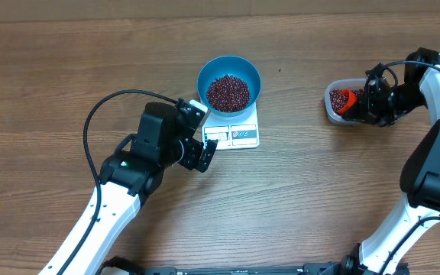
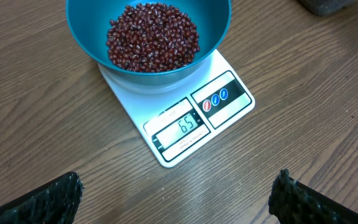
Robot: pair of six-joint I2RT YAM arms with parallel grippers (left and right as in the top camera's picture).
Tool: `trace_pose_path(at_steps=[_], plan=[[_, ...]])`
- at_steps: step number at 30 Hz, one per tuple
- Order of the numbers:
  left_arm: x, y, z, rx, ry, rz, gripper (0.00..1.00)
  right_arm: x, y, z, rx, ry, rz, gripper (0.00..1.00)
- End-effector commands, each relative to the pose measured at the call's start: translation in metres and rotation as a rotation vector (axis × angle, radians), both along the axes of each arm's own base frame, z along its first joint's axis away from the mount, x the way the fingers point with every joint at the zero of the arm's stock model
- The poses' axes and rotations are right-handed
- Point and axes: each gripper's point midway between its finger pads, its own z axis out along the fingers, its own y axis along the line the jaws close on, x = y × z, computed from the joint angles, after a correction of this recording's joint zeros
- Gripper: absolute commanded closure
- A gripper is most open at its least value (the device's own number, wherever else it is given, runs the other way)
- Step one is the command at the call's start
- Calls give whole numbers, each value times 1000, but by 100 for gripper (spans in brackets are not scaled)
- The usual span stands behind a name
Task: Scoop item into bowl and weigh 150g on scale
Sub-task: 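Dip the red scoop into the beans a third time, then lift the filled scoop and carry it to the blue bowl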
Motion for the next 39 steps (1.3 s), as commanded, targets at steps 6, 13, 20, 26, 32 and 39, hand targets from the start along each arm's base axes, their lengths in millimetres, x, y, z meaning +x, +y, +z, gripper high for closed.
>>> trace_pose_path(at_steps=[6,13,20,26,32,39], plan=[[3,-2,7,-10,-15,-10,0,4,-4,8,86,-51,-29,96],[3,-2,7,-10,-15,-10,0,1,-17,12,116,-67,-59,96],[3,-2,7,-10,-15,-10,1,-5,-26,27,215,-135,-60,96],[3,-2,7,-10,-15,-10,1,-9,-32,42,297,-201,-75,96],[3,-2,7,-10,-15,-10,1,-8,-23,61,396,-287,-56,96],[3,-2,7,-10,-15,-10,0,-7,-4,82,501,-347,-37,96]])
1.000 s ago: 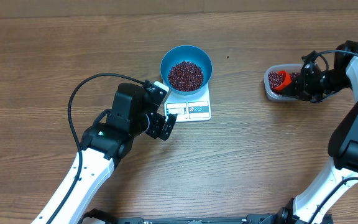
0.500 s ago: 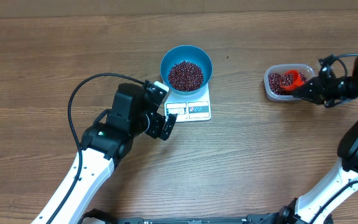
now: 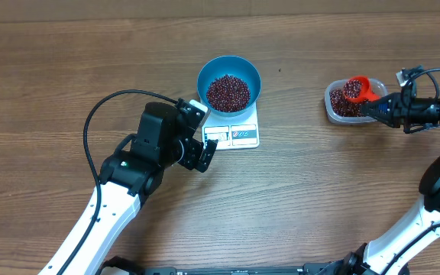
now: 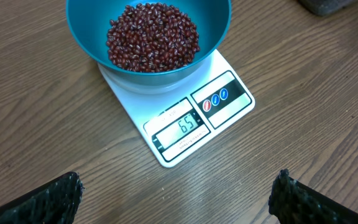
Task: Scoop item into bowl and weigh 150g on scale
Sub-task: 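Lift the filled scoop and carry it to the blue bowl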
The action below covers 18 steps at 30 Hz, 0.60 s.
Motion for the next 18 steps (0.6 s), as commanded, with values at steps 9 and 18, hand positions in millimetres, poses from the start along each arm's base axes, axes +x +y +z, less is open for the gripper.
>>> trace_pose_path(at_steps=[9,18], plan=[[3,-2,7,-10,-16,-11,1,16,63,26,133,-107,96,96],[3,-2,7,-10,-16,-11,1,28,129,36,126,-79,223,96]])
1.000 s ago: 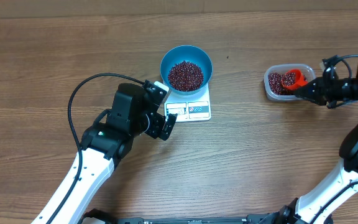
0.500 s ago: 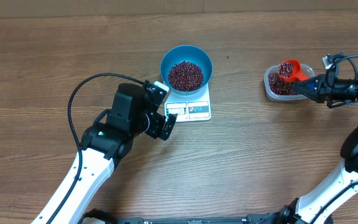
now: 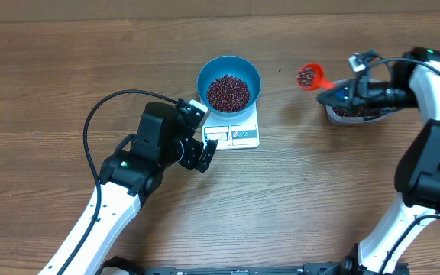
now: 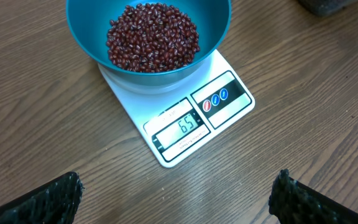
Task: Scoop item into bowl and weigh 150g on scale
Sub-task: 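Lift the filled scoop and carry it to the blue bowl, then tilt the scoop over the blue bowl to pour beans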
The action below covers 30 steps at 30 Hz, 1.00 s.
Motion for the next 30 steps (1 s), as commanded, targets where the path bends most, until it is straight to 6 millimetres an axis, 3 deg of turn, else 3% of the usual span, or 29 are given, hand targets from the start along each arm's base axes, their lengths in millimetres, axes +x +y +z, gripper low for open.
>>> trace_pose_path(at_steps=[1,8,16,23,30], plan=[[3,-2,7,-10,-15,-10,0,11,28,16,21,-6,29,96],[3,-2,7,-10,-15,-10,0,19,73,23,-8,-17,101,96],[3,-2,7,-10,-15,-10,0,25,115,15,-188,-42,162,96],[3,-2,7,-10,-15,-10,0,33,133,5,-494,-80,150,96],[3,-2,7,-10,-15,-10,0,41,138,0,-932,-196,77,96]])
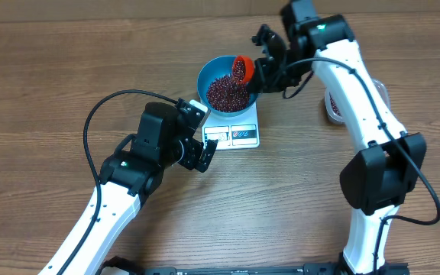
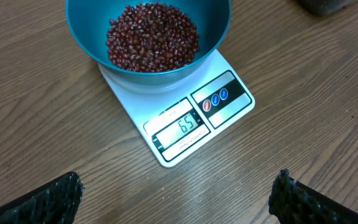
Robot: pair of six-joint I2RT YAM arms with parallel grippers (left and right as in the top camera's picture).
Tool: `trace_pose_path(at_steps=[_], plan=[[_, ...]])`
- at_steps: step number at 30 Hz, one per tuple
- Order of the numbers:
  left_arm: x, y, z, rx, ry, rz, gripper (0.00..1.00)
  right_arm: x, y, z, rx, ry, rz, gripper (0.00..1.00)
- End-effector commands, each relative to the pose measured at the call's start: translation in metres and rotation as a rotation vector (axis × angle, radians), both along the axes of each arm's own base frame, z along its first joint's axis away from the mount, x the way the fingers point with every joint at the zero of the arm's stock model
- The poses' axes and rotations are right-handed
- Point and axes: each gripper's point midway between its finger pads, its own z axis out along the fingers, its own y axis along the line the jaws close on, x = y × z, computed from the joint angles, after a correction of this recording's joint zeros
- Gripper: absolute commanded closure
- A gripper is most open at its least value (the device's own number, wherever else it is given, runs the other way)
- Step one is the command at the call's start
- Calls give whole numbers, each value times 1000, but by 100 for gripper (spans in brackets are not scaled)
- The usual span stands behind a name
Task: Scoop item into bowl and weigh 150g on scale
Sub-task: 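Tilt the scoop over the blue bowl to pour beans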
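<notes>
A blue bowl (image 1: 228, 84) of red beans (image 2: 153, 36) sits on a white scale (image 2: 219, 102). Its display (image 2: 180, 128) reads 65. My right gripper (image 1: 268, 71) is shut on the handle of a red scoop (image 1: 242, 67). The scoop holds beans and hangs tilted over the bowl's right rim. My left gripper (image 1: 205, 155) stands open just below the scale's left front corner, with nothing between its fingers (image 2: 55, 198). The scoop does not show in the left wrist view.
A clear container (image 1: 331, 108) of beans stands to the right of the scale, mostly hidden behind my right arm. The table is bare brown wood. My left arm's black cable loops over the table on the left.
My right gripper has moved left with the loaded scoop, from between the container and the bowl to over the bowl's right rim. The left arm and the 65 reading are unchanged.
The scoop was down in the container at the right. Then it was above the container, full of beans, then midway towards the bowl, and now it is at the bowl's rim. The left gripper stayed open by the scale, which read 65 throughout.
</notes>
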Motion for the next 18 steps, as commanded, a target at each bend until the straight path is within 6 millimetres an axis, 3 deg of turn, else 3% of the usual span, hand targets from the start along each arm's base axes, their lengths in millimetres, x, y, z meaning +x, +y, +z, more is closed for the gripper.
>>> trace_pose_path(at_steps=[1,11,18], plan=[[3,-2,7,-11,-16,-10,0,14,-12,0,-253,-125,-61,96],[3,-2,7,-11,-16,-10,1,10,-11,7,-618,-317,-69,96],[3,-2,7,-11,-16,-10,0,9,-3,15,-720,-410,-59,96]])
